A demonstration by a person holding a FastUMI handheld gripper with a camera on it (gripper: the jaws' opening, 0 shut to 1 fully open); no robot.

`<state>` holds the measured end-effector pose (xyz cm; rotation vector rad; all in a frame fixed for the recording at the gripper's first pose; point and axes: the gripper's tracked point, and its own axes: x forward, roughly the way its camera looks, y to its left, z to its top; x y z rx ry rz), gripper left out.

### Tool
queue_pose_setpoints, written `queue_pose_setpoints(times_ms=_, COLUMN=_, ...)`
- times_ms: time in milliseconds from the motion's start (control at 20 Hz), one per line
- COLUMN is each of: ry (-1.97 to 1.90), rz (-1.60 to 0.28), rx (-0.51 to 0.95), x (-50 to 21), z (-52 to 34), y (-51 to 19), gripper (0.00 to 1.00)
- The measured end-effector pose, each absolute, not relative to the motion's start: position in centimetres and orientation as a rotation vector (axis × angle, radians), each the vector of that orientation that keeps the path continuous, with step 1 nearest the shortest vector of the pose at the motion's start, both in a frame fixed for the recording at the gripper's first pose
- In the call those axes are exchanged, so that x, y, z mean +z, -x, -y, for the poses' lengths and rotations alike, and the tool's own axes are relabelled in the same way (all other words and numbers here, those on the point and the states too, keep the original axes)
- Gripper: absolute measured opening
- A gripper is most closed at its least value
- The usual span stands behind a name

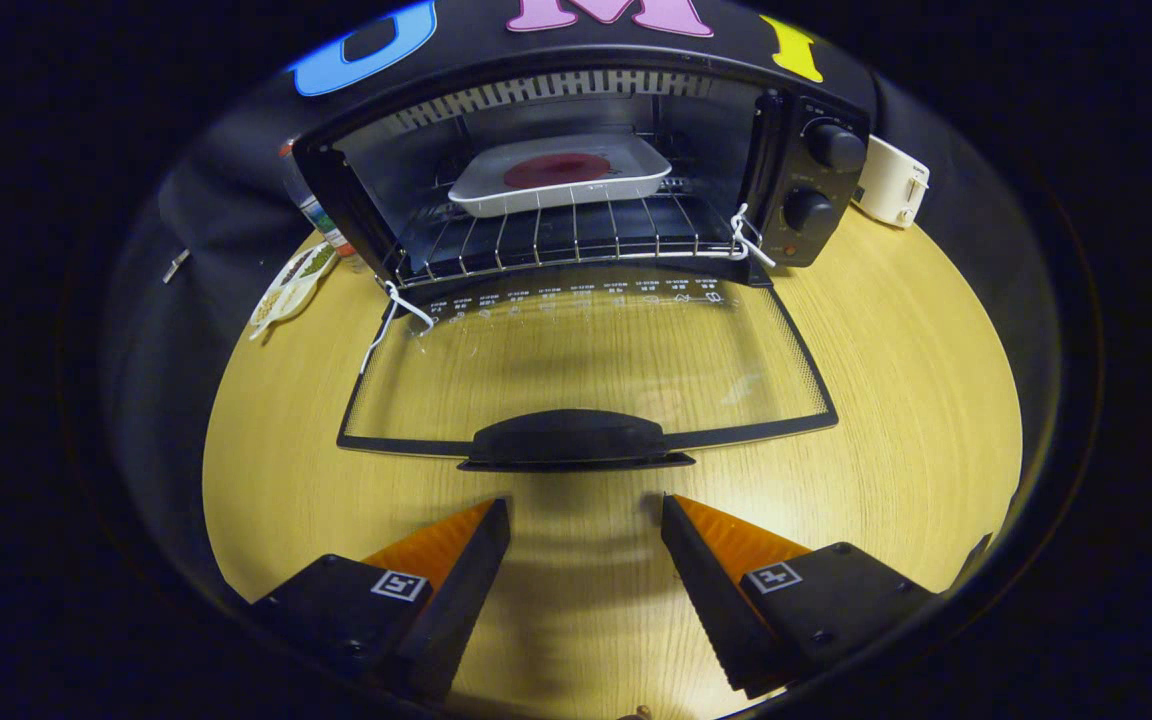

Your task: Open the toaster oven, put the food inside, and close the toaster oven door.

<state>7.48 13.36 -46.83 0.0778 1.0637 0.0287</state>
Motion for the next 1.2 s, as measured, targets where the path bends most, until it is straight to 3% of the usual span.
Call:
queue_pose_setpoints(times_ms=650, ry=-0.072, rz=-0.989, rx=0.013, x=-44.6, z=-13.4, y=-8.8, gripper=0.99)
queue_pose_setpoints(times_ms=1000, ry=-0.128, rz=-0.616, rx=0.085, x=-35.7, z=-13.6, y=-10.1, gripper=0.99)
queue_pose_setpoints(times_ms=1200, ry=-0.126, rz=-0.381, rx=0.135, x=-26.4, z=-13.2, y=-9.6, gripper=0.99)
